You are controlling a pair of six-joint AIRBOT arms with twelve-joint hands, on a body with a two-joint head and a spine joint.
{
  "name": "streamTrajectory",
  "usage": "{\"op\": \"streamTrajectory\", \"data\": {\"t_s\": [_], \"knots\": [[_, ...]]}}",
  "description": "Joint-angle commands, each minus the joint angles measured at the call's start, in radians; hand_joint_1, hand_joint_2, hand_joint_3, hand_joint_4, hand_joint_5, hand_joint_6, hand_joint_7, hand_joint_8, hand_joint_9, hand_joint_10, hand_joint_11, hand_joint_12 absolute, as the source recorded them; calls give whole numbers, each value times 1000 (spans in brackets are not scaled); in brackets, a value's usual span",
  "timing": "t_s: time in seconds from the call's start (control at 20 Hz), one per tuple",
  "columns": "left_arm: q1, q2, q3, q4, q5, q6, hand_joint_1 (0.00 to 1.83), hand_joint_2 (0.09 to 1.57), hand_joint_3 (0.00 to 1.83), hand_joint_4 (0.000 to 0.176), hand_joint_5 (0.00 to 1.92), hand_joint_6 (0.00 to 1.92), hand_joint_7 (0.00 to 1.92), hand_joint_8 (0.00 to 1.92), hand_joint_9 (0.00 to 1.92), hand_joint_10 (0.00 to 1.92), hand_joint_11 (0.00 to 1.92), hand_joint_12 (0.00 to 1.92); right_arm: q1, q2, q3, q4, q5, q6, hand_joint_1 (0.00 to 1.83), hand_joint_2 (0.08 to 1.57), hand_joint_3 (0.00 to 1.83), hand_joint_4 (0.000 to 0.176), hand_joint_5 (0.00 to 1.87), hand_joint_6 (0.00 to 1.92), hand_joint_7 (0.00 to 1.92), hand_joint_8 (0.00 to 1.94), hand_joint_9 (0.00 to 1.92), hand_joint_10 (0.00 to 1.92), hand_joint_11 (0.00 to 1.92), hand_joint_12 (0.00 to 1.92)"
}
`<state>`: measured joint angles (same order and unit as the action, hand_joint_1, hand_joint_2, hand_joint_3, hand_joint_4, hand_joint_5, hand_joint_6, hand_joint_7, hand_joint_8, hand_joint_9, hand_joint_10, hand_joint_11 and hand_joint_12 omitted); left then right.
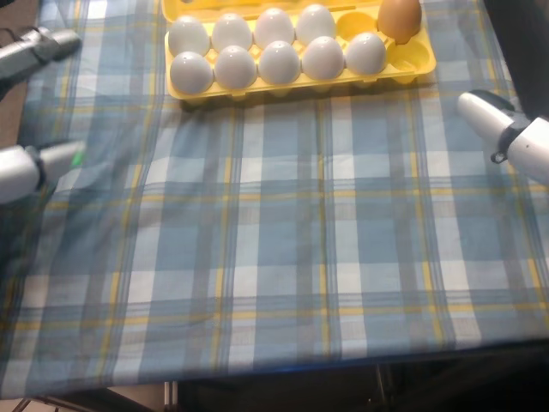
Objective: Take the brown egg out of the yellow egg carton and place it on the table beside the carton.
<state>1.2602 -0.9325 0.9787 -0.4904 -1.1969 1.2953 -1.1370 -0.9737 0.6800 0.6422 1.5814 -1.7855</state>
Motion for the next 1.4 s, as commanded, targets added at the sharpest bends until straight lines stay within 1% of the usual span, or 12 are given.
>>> {"op": "streamTrajectory", "data": {"t_s": [0.0,0.25,0.45,0.6,0.75,0.85,0.95,1.0,1.15,1.2,1.25,1.35], "knots": [[-10,-3,9,10,-118,-8,0,1225,25,5,201,7,0,0,0,0,0,0,8,1,6,-52,115,-5,0,1093,28,70,187,9,219,9,106,2,73,23],[-10,-3,9,15,-117,-12,0,1223,14,16,200,3,3,1,0,0,0,0,45,1,38,-66,52,-5,0,1118,21,70,214,13,252,15,91,0,5,0],[-11,-3,12,19,-109,-12,0,1222,9,3,225,11,20,7,0,0,0,0,163,-6,130,-106,-122,0,17,1134,1,73,286,8,347,9,78,1,0,0],[-13,-3,15,22,-106,-12,0,1208,1,13,217,5,18,4,0,0,0,0,255,-39,220,-113,-252,5,2,1180,16,65,315,11,372,9,84,1,0,0],[-17,-3,16,25,-101,-12,0,1213,3,12,214,3,20,4,0,0,0,0,314,-69,282,-113,-338,5,139,1172,0,13,339,8,407,12,139,16,0,0],[-17,-3,17,25,-98,-12,0,1212,2,12,213,2,13,1,0,0,0,0,339,-77,303,-113,-380,5,232,1162,0,16,332,3,417,10,157,15,0,0],[-18,-3,18,25,-94,-12,0,1221,6,12,216,3,6,1,0,0,0,0,364,-84,333,-112,-437,8,307,1122,0,42,353,3,449,5,202,11,0,0],[-18,-4,18,25,-92,-12,0,1224,6,10,220,5,10,2,0,0,0,0,374,-87,345,-112,-456,21,315,1114,0,37,357,3,460,7,220,14,0,0],[-20,-5,18,26,-85,-12,0,1224,5,4,226,6,6,0,0,0,0,0,375,-94,404,-128,-494,211,475,1099,0,16,411,4,541,7,390,26,0,0],[-20,-5,18,26,-85,-12,0,1222,4,9,224,5,7,1,0,0,0,0,375,-102,445,-156,-514,338,493,1093,0,10,422,5,554,7,451,38,77,34],[-20,-5,19,27,-85,-12,0,1219,2,14,218,2,8,1,0,0,0,0,375,-116,491,-185,-535,479,531,1072,1,1,446,6,561,5,552,23,318,450],[-20,-5,19,27,-83,-12,0,1219,2,10,225,4,15,4,0,0,0,0,373,-160,592,-242,-573,759,587,1049,1,0,466,0,582,0,615,2,364,722]]}}
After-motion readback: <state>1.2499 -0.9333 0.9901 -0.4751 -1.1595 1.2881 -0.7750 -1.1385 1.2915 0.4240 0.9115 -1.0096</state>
